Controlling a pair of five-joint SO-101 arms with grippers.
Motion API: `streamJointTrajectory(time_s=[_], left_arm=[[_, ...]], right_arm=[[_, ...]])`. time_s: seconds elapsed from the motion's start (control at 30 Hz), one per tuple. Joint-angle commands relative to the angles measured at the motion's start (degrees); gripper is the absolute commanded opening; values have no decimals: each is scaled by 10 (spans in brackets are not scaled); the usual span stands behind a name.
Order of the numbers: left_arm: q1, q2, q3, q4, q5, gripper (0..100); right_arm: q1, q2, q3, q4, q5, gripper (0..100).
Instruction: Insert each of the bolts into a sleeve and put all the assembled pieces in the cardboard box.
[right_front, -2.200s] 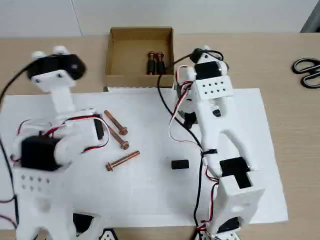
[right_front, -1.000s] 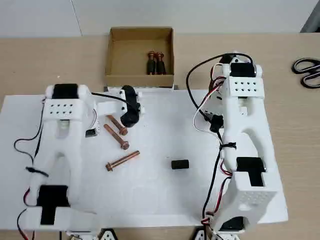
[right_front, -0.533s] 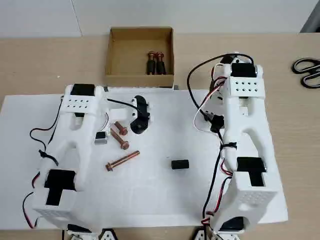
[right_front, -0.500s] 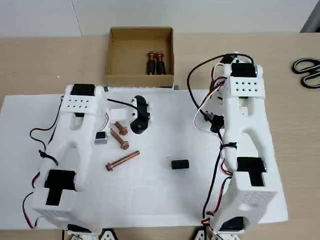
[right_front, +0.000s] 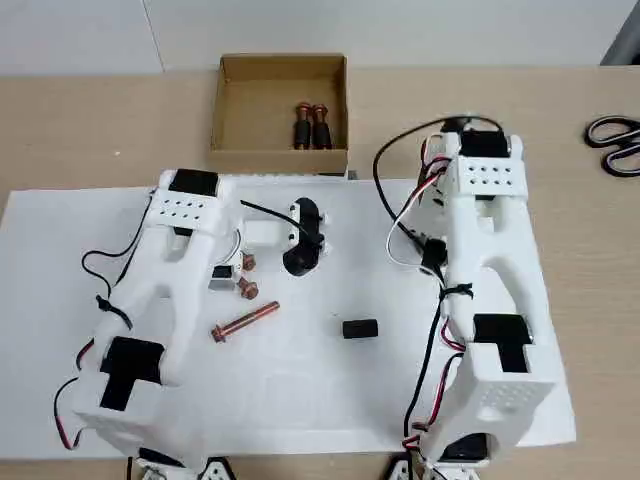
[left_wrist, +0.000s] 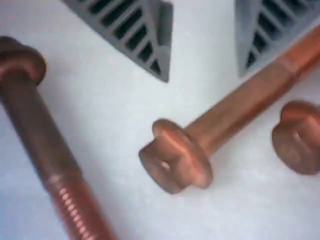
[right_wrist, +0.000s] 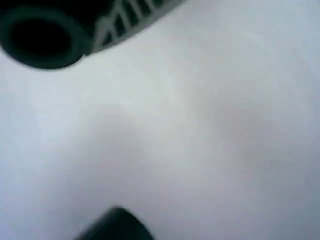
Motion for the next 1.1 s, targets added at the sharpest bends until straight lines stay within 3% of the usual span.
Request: streamJointTrajectory(time_s=[0.0,0.73,1.07], left_arm=[[7,-3,-25,-13,-82,90],[13,126,-94,-17,-82,90],[35,130,-94,46,-83,86]], right_arm=[[3,-39,6,7,4,2],[2,-40,6,4,4,2],[2,-40,5,4,5,2]])
